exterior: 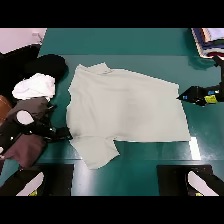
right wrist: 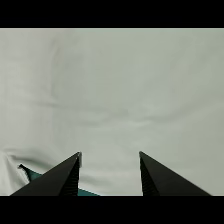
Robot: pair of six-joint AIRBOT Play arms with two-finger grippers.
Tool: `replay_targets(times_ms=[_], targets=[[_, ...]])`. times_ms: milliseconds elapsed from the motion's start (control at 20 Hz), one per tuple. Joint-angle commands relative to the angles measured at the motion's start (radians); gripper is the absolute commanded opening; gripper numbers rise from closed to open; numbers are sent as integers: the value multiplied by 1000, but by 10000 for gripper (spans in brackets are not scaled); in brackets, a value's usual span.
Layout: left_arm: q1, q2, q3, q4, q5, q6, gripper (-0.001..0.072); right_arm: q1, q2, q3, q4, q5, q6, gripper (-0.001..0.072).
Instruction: Fold the shirts.
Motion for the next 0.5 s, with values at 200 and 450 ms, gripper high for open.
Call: replay_targets(times_ms=[200,450], targets=[[-85,9,-42,-28,117,-58,355,-3,13,-9,-6,0,0,425],[-85,19,70,-5,101,-57,27,-139,40,-100,-109,119,0,425]])
